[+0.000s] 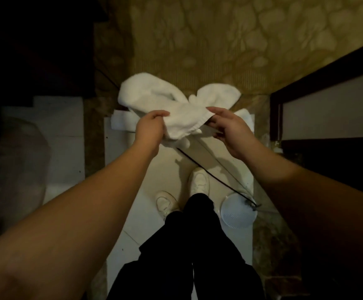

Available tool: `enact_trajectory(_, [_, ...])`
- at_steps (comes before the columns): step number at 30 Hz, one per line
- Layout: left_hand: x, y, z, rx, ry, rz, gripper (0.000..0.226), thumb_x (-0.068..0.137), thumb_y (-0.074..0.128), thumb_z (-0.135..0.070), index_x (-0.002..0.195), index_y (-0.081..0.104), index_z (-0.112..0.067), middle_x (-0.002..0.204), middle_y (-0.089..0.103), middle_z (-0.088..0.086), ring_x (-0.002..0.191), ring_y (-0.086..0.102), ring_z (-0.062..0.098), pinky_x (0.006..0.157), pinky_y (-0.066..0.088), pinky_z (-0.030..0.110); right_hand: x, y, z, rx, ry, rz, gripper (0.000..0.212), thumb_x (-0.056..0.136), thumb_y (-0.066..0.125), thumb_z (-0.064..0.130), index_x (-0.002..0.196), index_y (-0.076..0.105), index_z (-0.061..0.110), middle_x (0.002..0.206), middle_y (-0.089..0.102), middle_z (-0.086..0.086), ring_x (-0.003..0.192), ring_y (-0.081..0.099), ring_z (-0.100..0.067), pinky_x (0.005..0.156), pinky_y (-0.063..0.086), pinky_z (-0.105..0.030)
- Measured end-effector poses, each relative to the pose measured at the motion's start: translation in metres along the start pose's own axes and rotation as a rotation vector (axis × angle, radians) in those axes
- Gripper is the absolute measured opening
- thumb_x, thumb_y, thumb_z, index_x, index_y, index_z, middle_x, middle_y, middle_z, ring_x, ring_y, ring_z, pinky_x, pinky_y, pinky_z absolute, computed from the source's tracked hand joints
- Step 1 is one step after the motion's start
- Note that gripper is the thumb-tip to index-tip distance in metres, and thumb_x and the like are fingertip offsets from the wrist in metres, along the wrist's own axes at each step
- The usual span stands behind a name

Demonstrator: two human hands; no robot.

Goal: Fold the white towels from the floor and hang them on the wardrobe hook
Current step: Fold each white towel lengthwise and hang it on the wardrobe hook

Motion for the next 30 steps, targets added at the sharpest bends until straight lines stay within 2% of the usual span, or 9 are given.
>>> enact_trajectory(4, [-0.073,-0.037,-0.086,0.188,0.177,0.066,0.038,0.096,0.04,-0.006,0.094,0.072,-0.027,0.114,0.062,0.008,0.089,0.056,0.018,0.066,0.049,0.024,-0.06,0.032,0.088,-0.091,-0.138,0.059,0.038,0.093,0.052,-0.002,0.118,0.066,0.023,0.11,0.071,-0.004,0.101,0.062,-0.023,0.081,0.044,-0.038])
enact_trajectory(8, [-0.153,-0.078,-0.147,0.376,0.358,0.08,0.022,0.091,0.057,-0.011,0.109,0.062,-0.023,0.117,0.059,0.011,0.078,0.051,0.007,0.06,0.042,0.02,-0.135,0.06,0.163,-0.124,-0.225,0.112,0.042,0.093,0.054,-0.002,0.123,0.064,0.026,0.112,0.073,0.007,0.107,0.064,-0.017,0.085,0.047,-0.034])
enact_trajectory(11, [-0.216,-0.101,-0.177,0.67,0.521,0.021,0.052,0.079,0.079,-0.04,0.12,0.05,-0.023,0.118,0.041,0.0,0.099,0.041,0.012,0.08,0.04,0.022,-0.197,0.084,0.21,-0.138,-0.289,0.154,0.048,0.088,0.05,-0.007,0.119,0.066,0.025,0.11,0.073,0.004,0.101,0.063,-0.015,0.073,0.05,-0.026])
enact_trajectory(14, [-0.283,-0.13,-0.202,0.819,0.675,-0.237,0.068,0.073,0.078,-0.061,0.116,0.048,-0.018,0.114,0.036,-0.001,0.109,0.036,0.017,0.092,0.039,0.034,-0.264,0.115,0.246,-0.18,-0.356,0.227,0.059,0.07,0.049,-0.003,0.118,0.068,0.027,0.117,0.071,-0.001,0.101,0.063,-0.014,0.071,0.05,-0.024])
enact_trajectory(16, [-0.33,-0.149,-0.217,0.816,0.735,-0.375,0.051,0.081,0.074,-0.048,0.11,0.051,-0.013,0.114,0.045,0.006,0.111,0.043,0.026,0.093,0.041,0.039,-0.308,0.131,0.265,-0.232,-0.423,0.271,0.064,0.065,0.048,-0.002,0.116,0.067,0.032,0.121,0.069,-0.002,0.105,0.063,-0.016,0.076,0.051,-0.028])
enact_trajectory(18, [-0.373,-0.169,-0.226,0.741,0.763,-0.432,0.027,0.085,0.068,-0.029,0.099,0.051,-0.014,0.106,0.048,0.008,0.104,0.049,0.03,0.083,0.044,0.04,-0.346,0.138,0.282,-0.325,-0.509,0.278,0.062,0.075,0.048,-0.008,0.119,0.065,0.032,0.121,0.069,-0.001,0.11,0.063,-0.017,0.08,0.054,-0.029])
enact_trajectory(23, [-0.478,-0.214,-0.216,0.647,0.878,-0.451,0.015,0.096,0.06,-0.02,0.101,0.046,-0.022,0.095,0.046,-0.004,0.07,0.05,0.01,0.055,0.033,0.023,-0.447,0.145,0.305,-0.63,-0.764,0.235,0.046,0.096,0.059,0.007,0.139,0.058,0.021,0.115,0.067,0.016,0.096,0.065,0.009,0.076,0.054,-0.014])
enact_trajectory(26, [-0.541,-0.233,-0.192,0.688,0.944,-0.469,0.008,0.101,0.055,-0.022,0.106,0.051,-0.019,0.095,0.049,-0.003,0.071,0.05,0.008,0.056,0.032,0.022,-0.517,0.148,0.298,-0.867,-0.953,0.147,0.045,0.097,0.066,0.021,0.141,0.056,0.022,0.129,0.065,0.006,0.113,0.061,-0.005,0.092,0.049,-0.021])
enact_trajectory(30, [-0.624,-0.268,-0.158,0.642,0.981,-0.458,0.016,0.104,0.05,-0.025,0.11,0.06,-0.015,0.095,0.056,-0.001,0.082,0.057,0.016,0.06,0.037,0.023,-0.607,0.149,0.28,-1.159,-1.159,0.059,0.051,0.089,0.076,0.032,0.137,0.061,0.021,0.133,0.066,-0.002,0.12,0.061,-0.022,0.093,0.042,-0.027])
Point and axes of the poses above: each hand's wrist, its own x-axis towards the middle knuckle, its own y-axis out of the palm, z = x × y, the point moved 9 cm from there along x, towards the middle knuckle
